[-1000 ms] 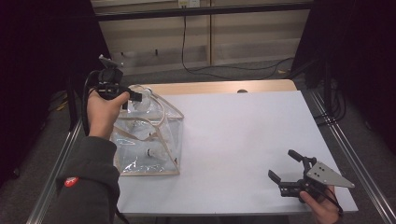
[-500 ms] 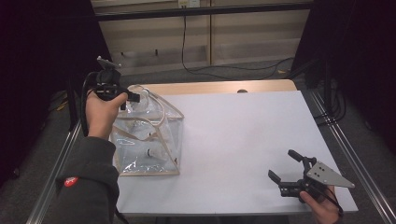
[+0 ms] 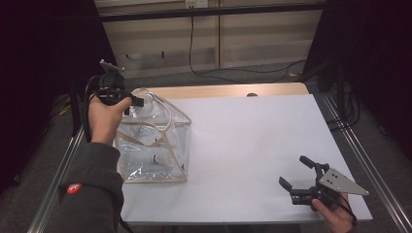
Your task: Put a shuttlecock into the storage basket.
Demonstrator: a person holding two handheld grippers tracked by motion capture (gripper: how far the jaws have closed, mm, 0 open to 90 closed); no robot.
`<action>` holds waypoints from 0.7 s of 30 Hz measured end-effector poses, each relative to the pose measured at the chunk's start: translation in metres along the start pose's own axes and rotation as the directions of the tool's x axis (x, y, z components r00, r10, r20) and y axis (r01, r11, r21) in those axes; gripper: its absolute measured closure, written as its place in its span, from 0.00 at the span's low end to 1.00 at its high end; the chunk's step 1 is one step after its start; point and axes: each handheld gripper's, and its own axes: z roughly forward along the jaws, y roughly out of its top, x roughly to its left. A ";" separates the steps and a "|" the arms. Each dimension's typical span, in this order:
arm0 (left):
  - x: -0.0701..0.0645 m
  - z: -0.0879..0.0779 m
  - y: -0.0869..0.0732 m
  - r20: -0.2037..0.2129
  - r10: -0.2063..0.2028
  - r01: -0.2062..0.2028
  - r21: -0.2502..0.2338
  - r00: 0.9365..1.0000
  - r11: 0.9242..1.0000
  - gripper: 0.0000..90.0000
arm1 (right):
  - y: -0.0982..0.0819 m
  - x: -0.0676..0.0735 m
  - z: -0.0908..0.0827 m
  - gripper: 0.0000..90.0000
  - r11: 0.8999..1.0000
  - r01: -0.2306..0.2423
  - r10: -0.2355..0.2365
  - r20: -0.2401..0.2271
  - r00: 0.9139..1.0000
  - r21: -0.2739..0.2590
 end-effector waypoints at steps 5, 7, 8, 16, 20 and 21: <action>0.000 0.002 0.000 -0.005 -0.004 0.004 -0.006 1.000 1.000 0.98 | 0.000 0.000 0.000 0.01 1.000 0.000 0.000 -0.003 1.000 -0.001; 0.001 0.004 0.000 -0.007 -0.006 0.006 -0.004 1.000 1.000 0.98 | 0.000 0.000 0.000 0.01 1.000 0.000 0.000 -0.003 1.000 0.002; 0.000 0.005 0.000 -0.011 -0.010 0.010 -0.005 1.000 1.000 0.98 | 0.000 0.000 0.000 0.01 1.000 0.000 0.000 -0.003 1.000 0.002; 0.007 0.007 -0.002 -0.027 -0.023 0.022 -0.005 0.999 1.000 0.98 | 0.000 0.000 0.000 0.01 1.000 0.001 -0.001 -0.005 1.000 0.000; 0.013 0.010 -0.002 -0.040 -0.026 0.026 0.001 0.999 1.000 0.98 | 0.000 0.000 0.000 0.01 1.000 0.008 -0.008 -0.005 1.000 0.001; 0.014 0.012 -0.002 -0.046 -0.028 0.028 0.003 0.999 1.000 0.98 | 0.000 0.001 0.000 0.01 1.000 0.000 0.000 -0.004 1.000 -0.001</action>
